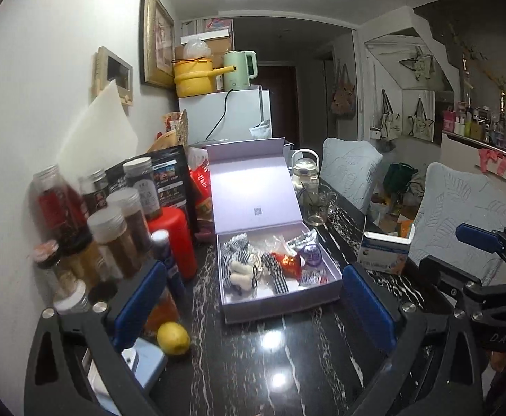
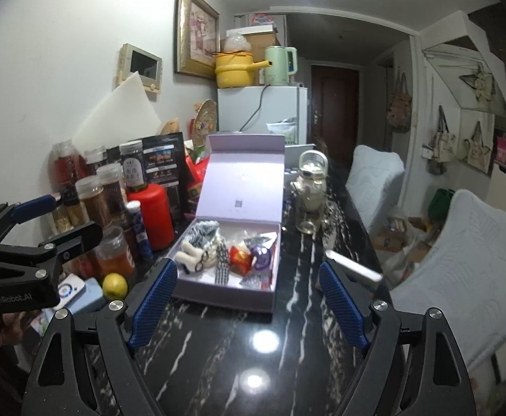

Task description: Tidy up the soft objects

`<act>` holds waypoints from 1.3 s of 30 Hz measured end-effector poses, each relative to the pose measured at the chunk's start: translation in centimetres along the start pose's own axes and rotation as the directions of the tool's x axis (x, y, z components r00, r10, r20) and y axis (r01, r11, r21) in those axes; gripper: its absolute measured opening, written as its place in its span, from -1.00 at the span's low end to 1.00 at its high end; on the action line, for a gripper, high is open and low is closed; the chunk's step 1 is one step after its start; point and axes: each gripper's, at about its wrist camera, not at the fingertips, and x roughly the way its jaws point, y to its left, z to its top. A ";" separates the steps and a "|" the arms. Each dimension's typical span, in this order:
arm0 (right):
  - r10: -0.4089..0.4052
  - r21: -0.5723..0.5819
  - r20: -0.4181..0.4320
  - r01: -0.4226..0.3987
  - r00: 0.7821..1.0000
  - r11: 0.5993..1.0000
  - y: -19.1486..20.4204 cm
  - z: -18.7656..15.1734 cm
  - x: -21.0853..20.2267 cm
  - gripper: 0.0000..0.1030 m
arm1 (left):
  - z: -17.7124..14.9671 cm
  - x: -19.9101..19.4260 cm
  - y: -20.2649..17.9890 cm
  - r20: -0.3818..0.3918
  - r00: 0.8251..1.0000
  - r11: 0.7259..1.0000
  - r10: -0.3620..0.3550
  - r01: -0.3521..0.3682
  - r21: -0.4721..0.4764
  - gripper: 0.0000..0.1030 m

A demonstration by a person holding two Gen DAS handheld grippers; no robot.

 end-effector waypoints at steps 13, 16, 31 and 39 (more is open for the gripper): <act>-0.074 0.043 -0.028 0.075 0.997 0.996 0.9 -5.4 -3.7 0.68 | -4.9 -3.0 0.4 -0.029 0.999 0.996 0.015 -0.018 -0.086 1.00; -0.070 0.066 -0.030 0.072 0.997 0.995 0.5 -6.1 -4.2 0.68 | -5.6 -3.9 0.3 -0.022 0.999 0.995 0.027 -0.029 -0.095 1.00; -0.095 0.067 -0.005 0.095 0.995 0.993 0.7 -7.8 -7.0 0.73 | -7.1 -5.8 -0.7 -0.007 1.000 0.995 0.028 -0.029 -0.096 1.00; -0.097 0.078 -0.006 0.097 0.995 0.992 0.4 -8.1 -7.2 0.75 | -7.3 -5.9 -1.1 -0.012 1.000 0.996 0.022 -0.023 -0.086 1.00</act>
